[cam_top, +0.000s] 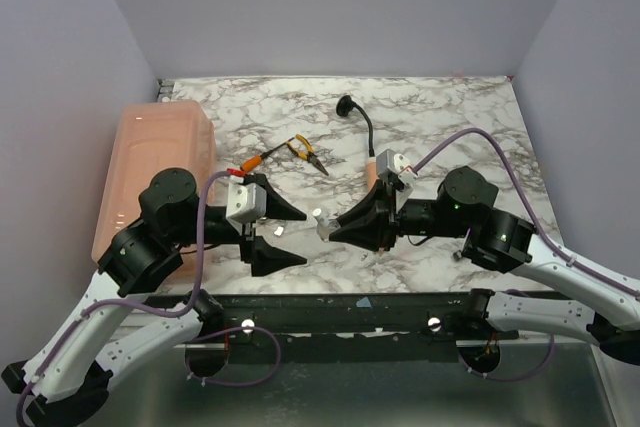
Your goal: Paint the nails
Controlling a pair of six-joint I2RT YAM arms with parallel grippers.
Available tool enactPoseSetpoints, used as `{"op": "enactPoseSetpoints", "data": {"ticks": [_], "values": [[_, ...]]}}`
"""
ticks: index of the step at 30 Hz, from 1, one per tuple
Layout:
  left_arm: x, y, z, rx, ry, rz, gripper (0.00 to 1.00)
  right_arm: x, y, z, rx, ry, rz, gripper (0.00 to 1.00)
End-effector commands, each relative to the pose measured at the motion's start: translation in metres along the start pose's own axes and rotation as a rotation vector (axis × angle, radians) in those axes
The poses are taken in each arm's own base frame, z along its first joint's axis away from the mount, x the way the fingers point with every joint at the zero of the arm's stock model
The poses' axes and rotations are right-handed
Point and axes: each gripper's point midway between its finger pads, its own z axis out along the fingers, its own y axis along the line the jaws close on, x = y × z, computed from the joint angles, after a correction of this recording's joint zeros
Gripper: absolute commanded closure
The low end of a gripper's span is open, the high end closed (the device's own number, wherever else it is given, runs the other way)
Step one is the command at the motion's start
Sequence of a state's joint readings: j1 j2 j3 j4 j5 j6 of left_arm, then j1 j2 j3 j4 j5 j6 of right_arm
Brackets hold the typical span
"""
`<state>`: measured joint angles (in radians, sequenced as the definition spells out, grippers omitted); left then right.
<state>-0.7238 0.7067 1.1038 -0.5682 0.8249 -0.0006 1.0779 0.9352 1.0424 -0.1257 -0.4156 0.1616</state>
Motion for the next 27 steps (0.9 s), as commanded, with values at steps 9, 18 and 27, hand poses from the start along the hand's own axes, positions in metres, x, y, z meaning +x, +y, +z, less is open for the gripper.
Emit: {"op": "enactPoseSetpoints", "data": {"ticks": [9,18,27], "values": [[0.010,0.014,0.001,-0.071,-0.057,0.079,0.24,0.006,-0.004,0.000,0.020,-0.019,0.014,0.99],[0.022,0.015,0.002,-0.066,-0.050,0.117,0.22,0.004,-0.001,-0.004,0.008,-0.064,0.020,0.99],[0.012,0.003,0.004,0.014,-0.088,0.189,0.32,-0.006,0.013,0.006,-0.089,-0.071,0.011,0.99]]}}
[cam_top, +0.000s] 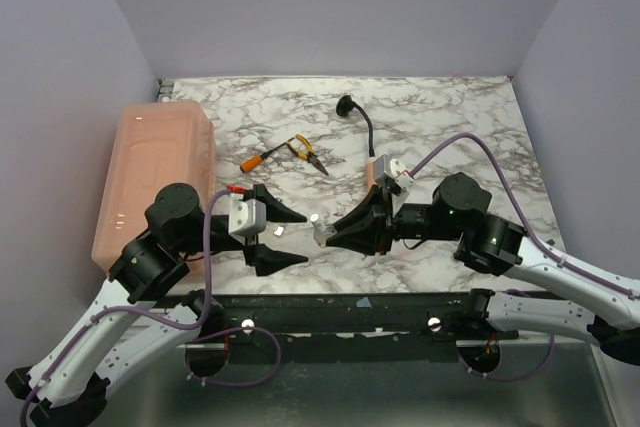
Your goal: Paint the nails
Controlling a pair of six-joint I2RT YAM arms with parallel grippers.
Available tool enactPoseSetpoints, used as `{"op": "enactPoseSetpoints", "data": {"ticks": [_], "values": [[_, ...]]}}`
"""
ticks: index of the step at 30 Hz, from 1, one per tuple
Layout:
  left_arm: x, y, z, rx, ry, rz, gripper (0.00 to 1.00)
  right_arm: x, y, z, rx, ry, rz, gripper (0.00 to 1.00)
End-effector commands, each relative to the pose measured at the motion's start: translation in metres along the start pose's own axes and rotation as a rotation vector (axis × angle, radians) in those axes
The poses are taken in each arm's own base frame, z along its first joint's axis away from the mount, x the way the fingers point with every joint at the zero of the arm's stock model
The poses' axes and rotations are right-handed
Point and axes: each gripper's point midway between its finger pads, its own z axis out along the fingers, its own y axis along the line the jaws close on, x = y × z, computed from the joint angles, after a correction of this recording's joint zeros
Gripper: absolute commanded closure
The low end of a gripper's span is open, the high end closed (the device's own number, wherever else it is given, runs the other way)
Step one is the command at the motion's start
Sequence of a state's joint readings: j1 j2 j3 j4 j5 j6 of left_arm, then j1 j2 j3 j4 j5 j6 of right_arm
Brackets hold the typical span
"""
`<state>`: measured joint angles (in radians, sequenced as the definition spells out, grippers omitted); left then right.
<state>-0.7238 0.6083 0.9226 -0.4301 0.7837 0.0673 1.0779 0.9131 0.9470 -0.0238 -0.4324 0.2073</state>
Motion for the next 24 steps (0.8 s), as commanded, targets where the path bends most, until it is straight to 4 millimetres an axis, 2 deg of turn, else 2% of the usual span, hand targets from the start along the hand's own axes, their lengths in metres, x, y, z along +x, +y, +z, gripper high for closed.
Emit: {"op": "enactPoseSetpoints", "data": {"ticks": [1,5,9,12,14,16,17,24], "values": [[-0.017,-0.009,0.003,0.074,-0.053,0.073,0.34,-0.021,0.012,0.005,-0.073,-0.045,-0.024,0.99],[-0.019,-0.012,0.009,0.136,-0.025,0.036,0.47,-0.017,0.014,0.007,-0.090,-0.029,-0.027,0.99],[-0.020,-0.009,0.014,0.152,-0.002,0.006,0.50,-0.014,0.016,0.010,-0.113,-0.011,-0.029,0.99],[-0.020,-0.007,0.016,0.155,0.006,-0.004,0.60,-0.013,0.016,0.012,-0.125,-0.002,-0.031,0.99],[-0.019,-0.007,0.017,0.164,0.011,-0.013,0.70,-0.012,0.016,0.013,-0.126,0.003,-0.034,0.99],[-0.019,-0.007,0.018,0.172,0.018,-0.019,0.87,-0.010,0.015,0.014,-0.124,0.008,-0.036,0.99],[-0.018,-0.007,0.018,0.170,0.022,-0.024,1.00,-0.010,0.015,0.015,-0.125,0.009,-0.036,0.99],[-0.013,0.001,0.024,0.143,0.032,-0.055,1.00,-0.004,0.006,0.020,-0.096,0.020,-0.042,0.99]]}}
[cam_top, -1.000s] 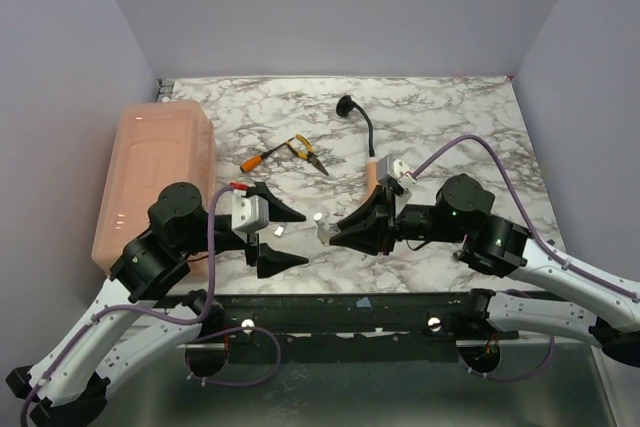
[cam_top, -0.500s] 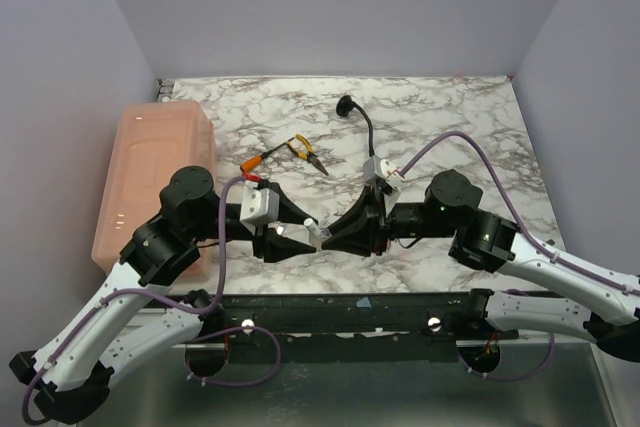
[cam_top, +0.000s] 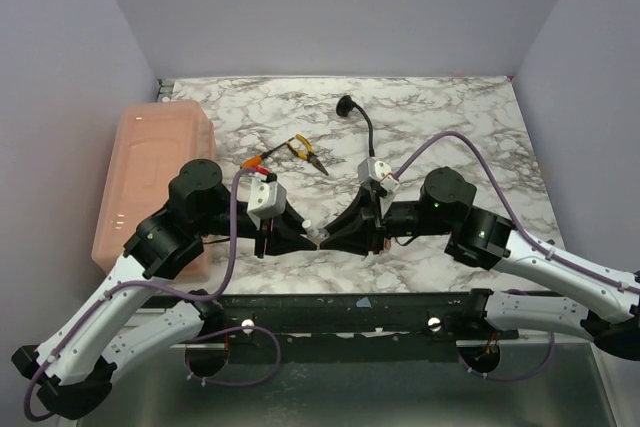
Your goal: Paint the nails
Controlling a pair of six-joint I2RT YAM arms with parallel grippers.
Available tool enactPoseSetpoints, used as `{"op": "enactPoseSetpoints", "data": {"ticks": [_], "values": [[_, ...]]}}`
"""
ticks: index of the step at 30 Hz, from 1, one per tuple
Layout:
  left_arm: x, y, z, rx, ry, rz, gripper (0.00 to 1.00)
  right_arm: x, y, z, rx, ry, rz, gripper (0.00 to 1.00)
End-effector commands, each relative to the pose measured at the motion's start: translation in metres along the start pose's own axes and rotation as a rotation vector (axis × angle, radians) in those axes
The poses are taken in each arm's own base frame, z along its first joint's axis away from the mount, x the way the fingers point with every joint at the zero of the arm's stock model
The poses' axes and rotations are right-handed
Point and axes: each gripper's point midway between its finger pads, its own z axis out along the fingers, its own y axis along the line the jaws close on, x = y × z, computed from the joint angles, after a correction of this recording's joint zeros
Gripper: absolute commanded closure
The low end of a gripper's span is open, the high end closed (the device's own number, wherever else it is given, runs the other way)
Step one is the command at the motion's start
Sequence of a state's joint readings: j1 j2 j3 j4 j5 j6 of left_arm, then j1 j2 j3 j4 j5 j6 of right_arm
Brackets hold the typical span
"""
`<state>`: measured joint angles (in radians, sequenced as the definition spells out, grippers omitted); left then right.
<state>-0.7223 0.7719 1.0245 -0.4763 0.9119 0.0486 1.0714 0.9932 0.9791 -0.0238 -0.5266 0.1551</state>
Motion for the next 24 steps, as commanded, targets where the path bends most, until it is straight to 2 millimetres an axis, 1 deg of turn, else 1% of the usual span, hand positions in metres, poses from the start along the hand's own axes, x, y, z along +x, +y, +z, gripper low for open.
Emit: {"op": "enactPoseSetpoints", "data": {"ticks": [1,3,4,5,9,11,15,18,22,24], "values": [[-0.009,0.006,0.006,0.006,-0.020,0.042,1.00,-0.016,0.002,0.004,-0.007,-0.037,-0.017,0.99],[-0.009,0.009,0.007,-0.005,-0.020,0.031,1.00,-0.017,-0.002,0.002,0.016,-0.043,-0.023,0.96],[-0.009,0.011,0.007,-0.015,-0.021,0.024,1.00,-0.011,-0.004,0.001,0.032,-0.024,-0.014,0.92],[-0.009,0.012,0.007,-0.020,-0.025,0.021,1.00,-0.010,-0.005,-0.001,0.043,-0.022,-0.013,0.89],[-0.008,0.020,0.009,-0.058,-0.030,0.000,1.00,-0.006,-0.007,-0.010,0.077,-0.020,-0.017,0.72],[-0.006,0.024,0.009,-0.086,-0.029,-0.039,1.00,-0.005,-0.008,-0.015,0.102,-0.023,-0.017,0.64],[0.000,0.036,0.010,-0.157,-0.045,-0.075,1.00,-0.007,-0.014,-0.029,0.174,-0.030,-0.018,0.51],[0.002,0.045,0.010,-0.208,-0.052,-0.098,1.00,-0.009,-0.019,-0.039,0.232,-0.040,-0.009,0.38],[0.013,0.062,0.006,-0.311,-0.067,-0.120,1.00,-0.015,-0.022,-0.053,0.294,-0.074,0.002,0.20],[0.022,0.071,0.005,-0.365,-0.060,-0.138,1.00,-0.016,-0.027,-0.059,0.337,-0.086,0.009,0.16]]}}
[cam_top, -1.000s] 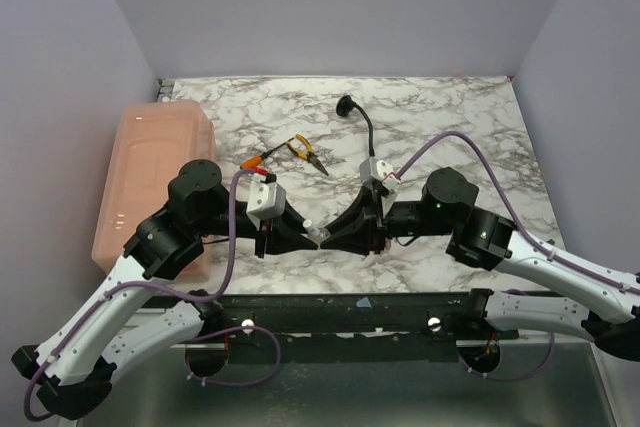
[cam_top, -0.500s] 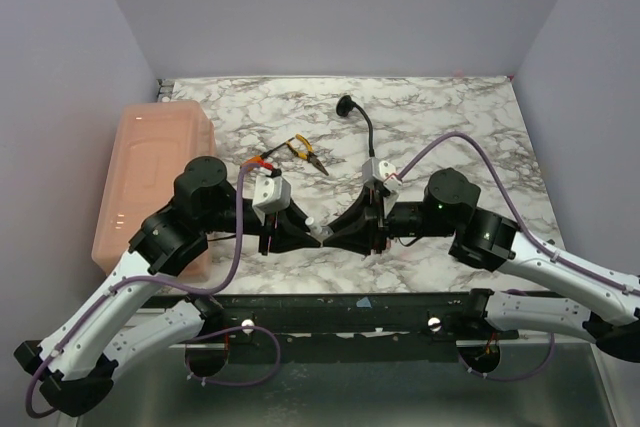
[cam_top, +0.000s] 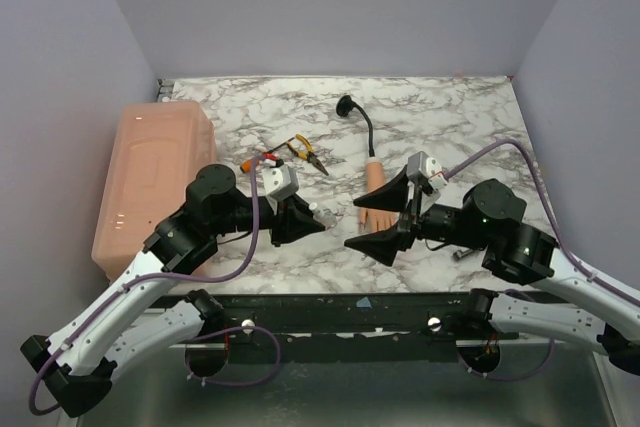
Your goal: Paint the nails
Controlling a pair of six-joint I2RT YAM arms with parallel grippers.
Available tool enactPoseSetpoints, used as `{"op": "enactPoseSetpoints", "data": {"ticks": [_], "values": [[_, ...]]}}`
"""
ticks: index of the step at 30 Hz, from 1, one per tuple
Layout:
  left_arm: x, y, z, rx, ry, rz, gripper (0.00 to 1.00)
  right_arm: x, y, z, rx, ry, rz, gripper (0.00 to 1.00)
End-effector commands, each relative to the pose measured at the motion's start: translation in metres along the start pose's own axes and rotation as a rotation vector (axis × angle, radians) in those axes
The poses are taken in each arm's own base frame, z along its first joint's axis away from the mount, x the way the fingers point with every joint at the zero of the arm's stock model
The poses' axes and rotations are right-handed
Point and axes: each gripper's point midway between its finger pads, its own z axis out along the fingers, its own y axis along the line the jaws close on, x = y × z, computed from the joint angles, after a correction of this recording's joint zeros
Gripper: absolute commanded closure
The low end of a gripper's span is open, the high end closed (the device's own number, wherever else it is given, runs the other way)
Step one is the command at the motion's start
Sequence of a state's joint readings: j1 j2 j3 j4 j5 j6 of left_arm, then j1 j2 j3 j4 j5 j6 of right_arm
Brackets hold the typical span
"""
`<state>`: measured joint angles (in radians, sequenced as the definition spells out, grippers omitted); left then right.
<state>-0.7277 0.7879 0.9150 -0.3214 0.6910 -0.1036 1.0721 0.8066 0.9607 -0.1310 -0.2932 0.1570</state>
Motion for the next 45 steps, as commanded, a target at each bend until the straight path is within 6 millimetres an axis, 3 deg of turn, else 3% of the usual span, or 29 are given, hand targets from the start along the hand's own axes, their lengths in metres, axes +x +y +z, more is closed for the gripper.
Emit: {"op": "enactPoseSetpoints", "data": {"ticks": [1,8,21,30,45], "values": [[0.003,0.031,0.000,-0.175,-0.048,-0.024,1.00,0.008,-0.020,-0.011,0.137,0.009,0.029,0.14],[0.041,0.092,-0.007,-0.511,-0.062,-0.176,1.00,0.013,-0.050,-0.022,0.321,-0.005,0.057,0.11],[0.131,0.150,-0.007,-0.812,-0.021,-0.403,1.00,0.029,-0.084,-0.023,0.501,-0.005,0.068,0.11],[0.161,0.187,0.006,-0.949,-0.019,-0.462,1.00,0.033,-0.100,-0.038,0.600,-0.033,0.048,0.11],[0.203,0.223,0.045,-1.022,0.070,-0.452,1.00,0.040,-0.105,-0.042,0.627,-0.002,0.027,0.11]]}}
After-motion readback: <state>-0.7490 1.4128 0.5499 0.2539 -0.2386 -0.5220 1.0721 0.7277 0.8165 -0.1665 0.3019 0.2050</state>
